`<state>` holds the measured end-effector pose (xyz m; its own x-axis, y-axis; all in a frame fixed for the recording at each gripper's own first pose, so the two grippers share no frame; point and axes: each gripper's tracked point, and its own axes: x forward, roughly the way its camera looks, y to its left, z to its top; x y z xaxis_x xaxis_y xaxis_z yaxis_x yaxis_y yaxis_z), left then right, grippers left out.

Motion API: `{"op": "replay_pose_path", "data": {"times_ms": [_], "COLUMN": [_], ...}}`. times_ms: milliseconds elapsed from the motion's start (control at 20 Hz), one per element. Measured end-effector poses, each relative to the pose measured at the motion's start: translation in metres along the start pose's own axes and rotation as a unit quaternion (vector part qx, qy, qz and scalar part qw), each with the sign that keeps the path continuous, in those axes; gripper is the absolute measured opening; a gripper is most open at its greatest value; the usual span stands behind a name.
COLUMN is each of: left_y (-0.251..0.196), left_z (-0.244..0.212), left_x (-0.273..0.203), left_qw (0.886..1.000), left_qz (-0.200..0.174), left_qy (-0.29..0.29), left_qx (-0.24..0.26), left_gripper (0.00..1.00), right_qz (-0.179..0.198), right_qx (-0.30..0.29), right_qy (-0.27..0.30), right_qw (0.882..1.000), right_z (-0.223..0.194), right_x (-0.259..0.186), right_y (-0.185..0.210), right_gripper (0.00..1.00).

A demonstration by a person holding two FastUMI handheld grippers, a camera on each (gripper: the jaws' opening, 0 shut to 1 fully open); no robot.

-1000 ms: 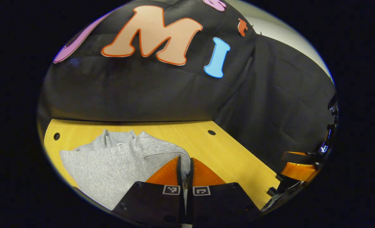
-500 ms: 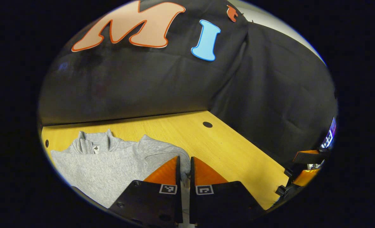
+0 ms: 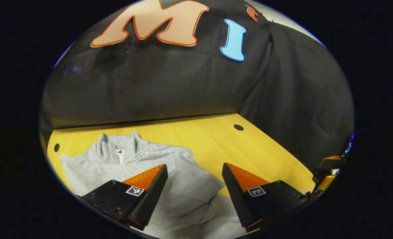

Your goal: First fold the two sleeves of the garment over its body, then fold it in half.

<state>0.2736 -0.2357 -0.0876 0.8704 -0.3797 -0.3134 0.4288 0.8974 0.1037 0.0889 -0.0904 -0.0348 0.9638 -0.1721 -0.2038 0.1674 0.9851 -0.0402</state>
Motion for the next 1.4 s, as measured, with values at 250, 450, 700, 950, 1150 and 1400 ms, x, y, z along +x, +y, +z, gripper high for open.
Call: {"op": "replay_pose_path", "data": {"times_ms": [250,450,700,950,1150,1400], "left_y": [0.032,0.062,0.101,0.119,0.136,0.135], "left_z": [-0.016,-0.041,-0.094,-0.166,-0.216,-0.244], "left_x": [-0.058,-0.12,-0.201,-0.265,-0.284,-0.285], "left_qw": [1.0,0.999,0.993,0.982,0.969,0.963], "left_qz": [0.022,0.052,0.113,0.162,0.199,0.207], "left_qy": [0.004,0.008,0.031,0.076,0.112,0.133], "left_qx": [0.002,0.004,0.0,-0.06,-0.091,-0.11], "left_gripper": [0.95,0.95,0.95,0.95,0.95,0.95], "right_qz": [0.041,0.069,0.086,0.09,0.089,0.086], "right_qx": [-0.02,-0.039,-0.064,-0.077,-0.078,-0.092], "right_qy": [0.029,0.062,0.115,0.157,0.185,0.207], "right_qw": [0.999,0.995,0.988,0.981,0.976,0.97], "right_z": [-0.024,-0.056,-0.102,-0.142,-0.166,-0.184], "right_x": [0.008,0.011,0.015,0.021,0.027,0.032], "right_y": [0.027,0.044,0.05,0.051,0.052,0.052], "right_gripper": [0.99,0.99,0.96,0.99,0.99,0.99]}}
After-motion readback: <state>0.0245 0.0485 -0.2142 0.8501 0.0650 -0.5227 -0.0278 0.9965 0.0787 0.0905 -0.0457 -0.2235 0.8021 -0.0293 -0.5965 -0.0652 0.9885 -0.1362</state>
